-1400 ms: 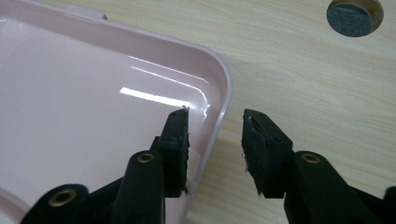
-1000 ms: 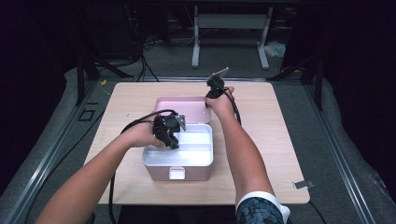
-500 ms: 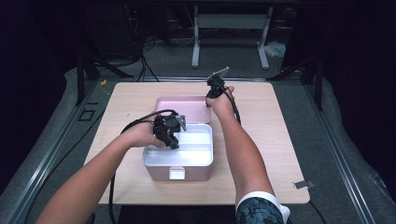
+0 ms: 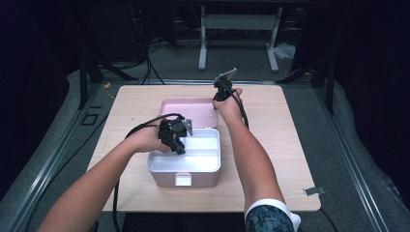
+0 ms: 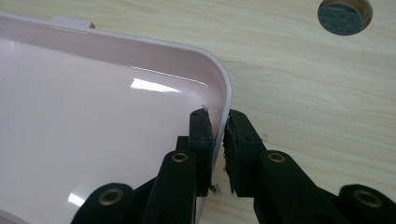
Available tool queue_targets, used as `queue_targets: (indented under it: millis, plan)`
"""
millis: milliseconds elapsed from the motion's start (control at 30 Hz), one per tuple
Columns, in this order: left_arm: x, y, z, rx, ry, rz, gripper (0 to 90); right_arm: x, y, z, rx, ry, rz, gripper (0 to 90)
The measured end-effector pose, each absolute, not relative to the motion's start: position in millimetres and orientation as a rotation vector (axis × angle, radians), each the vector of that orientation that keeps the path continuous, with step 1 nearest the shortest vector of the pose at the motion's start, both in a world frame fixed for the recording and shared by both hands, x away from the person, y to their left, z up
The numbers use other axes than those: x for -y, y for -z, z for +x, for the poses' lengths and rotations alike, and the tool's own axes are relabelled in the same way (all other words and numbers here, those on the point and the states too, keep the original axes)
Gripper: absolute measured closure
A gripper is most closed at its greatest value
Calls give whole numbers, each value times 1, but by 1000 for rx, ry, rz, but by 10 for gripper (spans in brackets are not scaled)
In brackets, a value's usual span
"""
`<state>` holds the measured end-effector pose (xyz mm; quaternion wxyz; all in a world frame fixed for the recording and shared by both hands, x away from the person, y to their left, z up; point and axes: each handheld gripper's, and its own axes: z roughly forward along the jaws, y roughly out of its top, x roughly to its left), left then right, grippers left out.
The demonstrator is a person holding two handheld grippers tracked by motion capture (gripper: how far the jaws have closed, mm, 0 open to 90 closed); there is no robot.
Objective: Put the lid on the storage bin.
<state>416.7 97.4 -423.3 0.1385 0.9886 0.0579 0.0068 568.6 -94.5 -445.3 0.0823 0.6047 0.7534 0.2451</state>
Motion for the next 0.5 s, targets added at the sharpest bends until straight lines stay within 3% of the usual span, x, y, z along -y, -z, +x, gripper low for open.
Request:
queue_targets:
  millis: [267, 500]
  plan:
    - [-97, 423, 417, -168, -17, 2858, 782, 97, 428, 560, -2194, -809, 1775, 832]
    - [-98, 423, 416, -169, -28, 2859, 782, 108, 392, 539, -2219, -942, 1722, 849]
